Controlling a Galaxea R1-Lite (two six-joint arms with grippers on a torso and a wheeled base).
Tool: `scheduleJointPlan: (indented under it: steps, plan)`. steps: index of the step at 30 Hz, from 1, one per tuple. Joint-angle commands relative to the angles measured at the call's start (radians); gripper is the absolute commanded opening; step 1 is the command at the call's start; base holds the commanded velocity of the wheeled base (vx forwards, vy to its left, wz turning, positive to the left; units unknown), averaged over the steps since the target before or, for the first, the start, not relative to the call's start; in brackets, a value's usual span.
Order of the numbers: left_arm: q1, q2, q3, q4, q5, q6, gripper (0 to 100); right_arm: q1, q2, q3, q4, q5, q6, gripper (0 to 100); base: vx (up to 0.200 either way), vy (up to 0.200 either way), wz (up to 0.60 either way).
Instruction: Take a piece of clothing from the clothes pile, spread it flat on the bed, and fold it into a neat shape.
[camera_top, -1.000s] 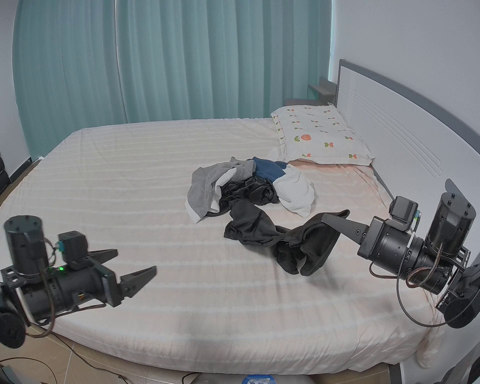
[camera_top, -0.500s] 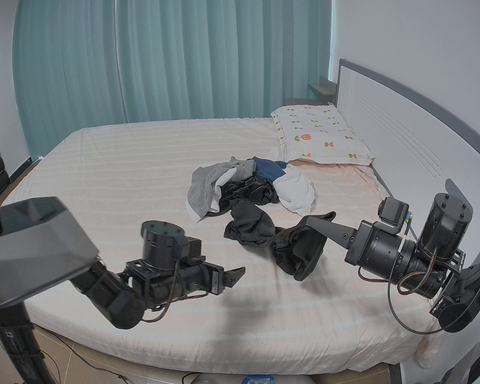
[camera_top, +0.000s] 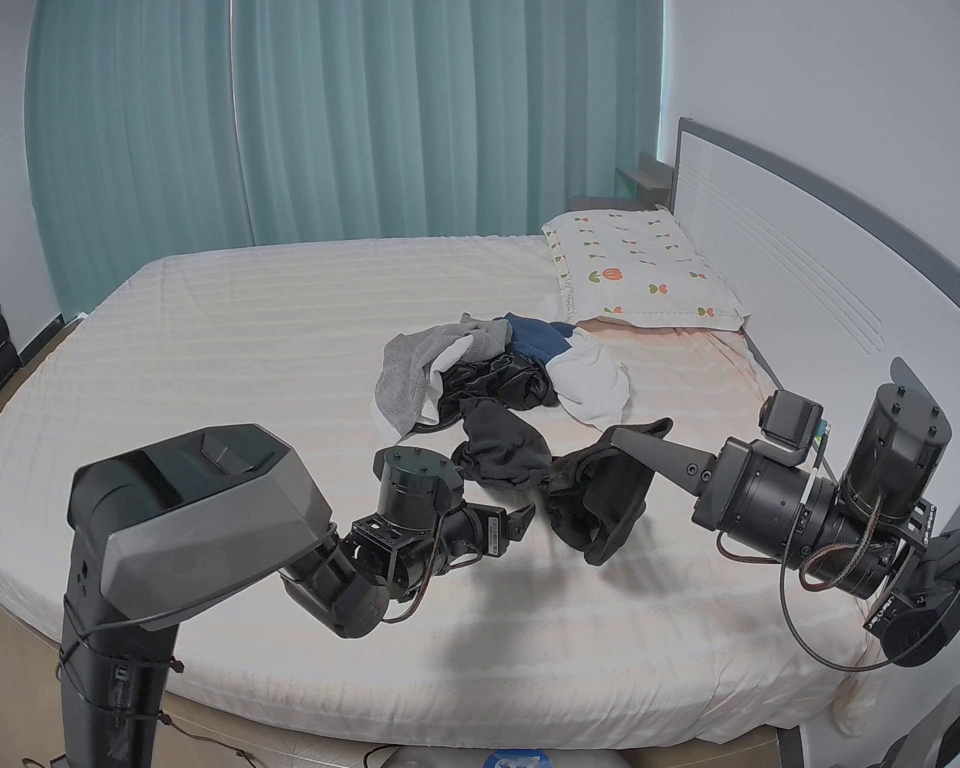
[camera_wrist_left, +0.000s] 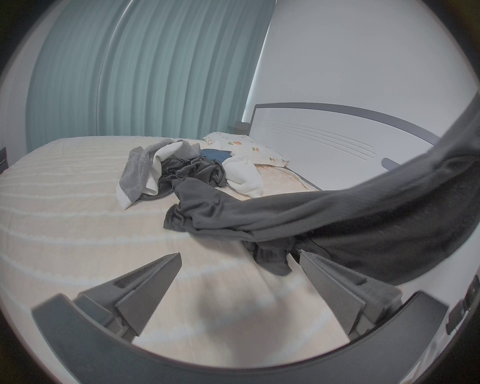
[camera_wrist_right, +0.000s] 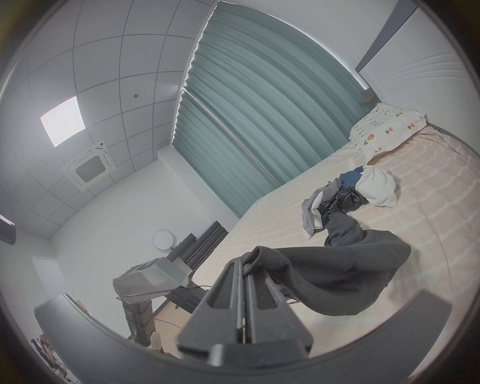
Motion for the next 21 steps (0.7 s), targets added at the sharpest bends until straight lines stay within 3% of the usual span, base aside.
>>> scheduleJointPlan:
  steps: [1,12,21]
  plan:
    - [0.024,0.122,-0.134,-0.002,0.035,-0.003,100,0.001,-0.062,-0.003,0.0,0.0,-0.001,0,0.0,0.0,0.0]
    - [0.045,0.291,-0.407,0.009,0.139,-0.005,100,-0.026,-0.175,0.01,0.005,0.008,-0.004,0,0.0,0.0,0.0]
    - [0.07,0.328,-0.485,0.09,0.144,-0.005,100,-0.08,-0.223,0.01,0.005,0.019,-0.004,0,0.0,0.0,0.0]
